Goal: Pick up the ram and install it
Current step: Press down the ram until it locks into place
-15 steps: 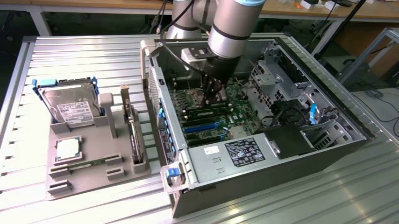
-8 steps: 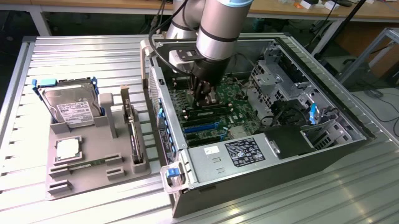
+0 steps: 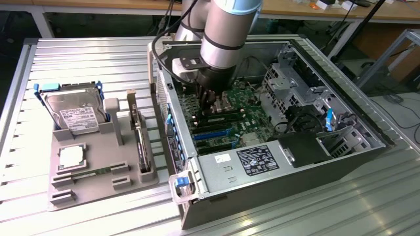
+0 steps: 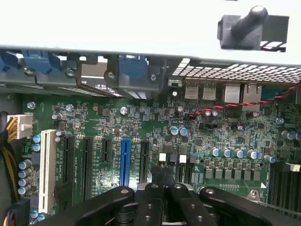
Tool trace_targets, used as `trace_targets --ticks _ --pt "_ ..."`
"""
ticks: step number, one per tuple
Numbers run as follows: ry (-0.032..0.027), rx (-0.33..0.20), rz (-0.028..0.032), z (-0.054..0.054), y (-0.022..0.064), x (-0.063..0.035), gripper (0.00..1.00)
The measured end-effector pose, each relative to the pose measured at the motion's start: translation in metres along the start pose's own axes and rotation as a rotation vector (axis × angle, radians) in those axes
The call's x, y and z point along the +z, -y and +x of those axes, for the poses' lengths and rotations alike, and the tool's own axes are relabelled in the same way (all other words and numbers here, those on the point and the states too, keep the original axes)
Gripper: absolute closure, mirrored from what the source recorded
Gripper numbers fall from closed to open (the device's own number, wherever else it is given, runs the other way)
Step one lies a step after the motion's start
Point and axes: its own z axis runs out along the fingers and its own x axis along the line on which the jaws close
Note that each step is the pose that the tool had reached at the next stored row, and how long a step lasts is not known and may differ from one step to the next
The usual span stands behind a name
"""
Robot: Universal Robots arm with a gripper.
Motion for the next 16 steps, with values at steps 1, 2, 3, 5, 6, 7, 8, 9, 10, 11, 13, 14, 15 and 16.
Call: trace_targets --ticks 1,2,3,5,6,7,8,9,10,11,13,14,15,16 --pt "0.0000 0.000 0.0000 0.000 0.0005 0.0000 0.89" --pt "-0.0001 0.000 -0.0001 0.000 0.0004 0.0000 0.89" --pt "-0.0002 0.000 -0.0001 0.000 0.0005 0.0005 0.89" --pt "-0.0003 0.000 -0.0002 0.000 0.0007 0.0041 0.89" --pt "-0.0004 0.000 -0.0002 0.000 0.0007 0.0057 0.89" --pt "-0.0010 0.000 -0.0004 0.000 0.0008 0.0082 0.89" --pt "-0.0012 0.000 -0.0003 0.000 0.0009 0.0106 0.89" --pt "-0.0011 0.000 -0.0001 0.000 0.0009 0.0110 0.89" --pt "-0.0012 0.000 -0.0001 0.000 0.0009 0.0109 0.89" --pt "-0.0008 0.000 0.0002 0.000 0.0007 0.0049 0.89" --pt "-0.0008 0.000 -0.0063 0.001 0.0102 -0.0022 0.89" --pt "-0.0010 0.000 -0.0089 0.001 0.0172 -0.0026 0.89" --pt "-0.0012 0.000 -0.0112 0.002 0.0243 -0.0031 0.89" --pt "-0.0010 0.000 -0.0127 0.002 0.0304 -0.0033 0.89"
